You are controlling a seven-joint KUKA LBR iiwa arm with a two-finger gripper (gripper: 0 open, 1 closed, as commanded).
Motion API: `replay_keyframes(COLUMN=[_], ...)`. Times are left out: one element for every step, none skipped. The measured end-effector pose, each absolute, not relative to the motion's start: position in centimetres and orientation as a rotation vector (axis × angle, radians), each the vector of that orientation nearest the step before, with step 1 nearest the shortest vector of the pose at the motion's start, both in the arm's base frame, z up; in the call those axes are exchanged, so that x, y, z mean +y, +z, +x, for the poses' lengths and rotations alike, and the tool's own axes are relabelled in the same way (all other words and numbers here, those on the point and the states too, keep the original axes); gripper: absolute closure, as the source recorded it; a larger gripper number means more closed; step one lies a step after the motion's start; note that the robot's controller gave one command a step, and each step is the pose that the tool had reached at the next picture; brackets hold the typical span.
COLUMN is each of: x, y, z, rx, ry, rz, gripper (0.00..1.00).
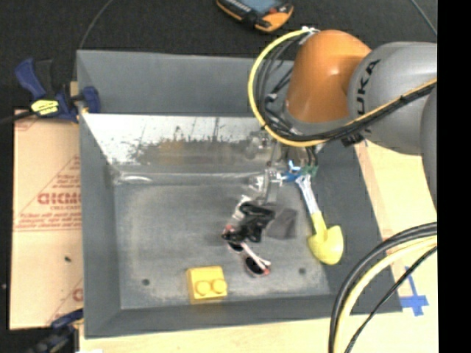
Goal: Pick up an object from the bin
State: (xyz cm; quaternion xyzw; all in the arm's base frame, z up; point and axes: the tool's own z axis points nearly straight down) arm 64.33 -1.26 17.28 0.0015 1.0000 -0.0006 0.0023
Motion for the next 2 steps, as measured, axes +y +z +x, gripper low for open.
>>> replay_keyframes(x=[-1.3,-2.7], y=[17.3,10.1], z=[64.3,63.4], rx=[3.137,3.119], ry=[-0.002,-0.004], rz=[0.005,-0.318], gripper=[0.0,0.0])
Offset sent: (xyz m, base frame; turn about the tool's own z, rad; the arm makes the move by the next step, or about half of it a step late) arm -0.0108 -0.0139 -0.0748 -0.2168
